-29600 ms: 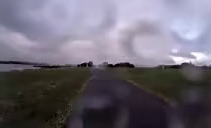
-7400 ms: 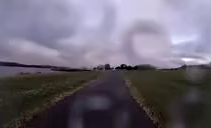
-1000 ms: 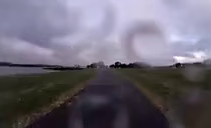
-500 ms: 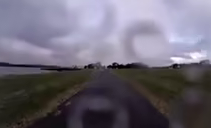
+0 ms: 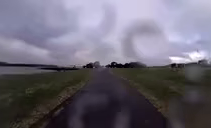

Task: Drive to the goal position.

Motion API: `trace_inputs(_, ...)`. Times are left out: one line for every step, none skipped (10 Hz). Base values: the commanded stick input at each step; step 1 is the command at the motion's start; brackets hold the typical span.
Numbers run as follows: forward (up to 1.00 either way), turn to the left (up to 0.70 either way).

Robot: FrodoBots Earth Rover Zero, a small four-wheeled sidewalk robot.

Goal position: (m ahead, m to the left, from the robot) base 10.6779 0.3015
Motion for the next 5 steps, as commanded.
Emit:
trace_inputs(0.70, 0.00)
trace_inputs(0.70, 0.00)
trace_inputs(0.70, 0.00)
trace_inputs(0.70, 0.00)
trace_inputs(0.70, 0.00)
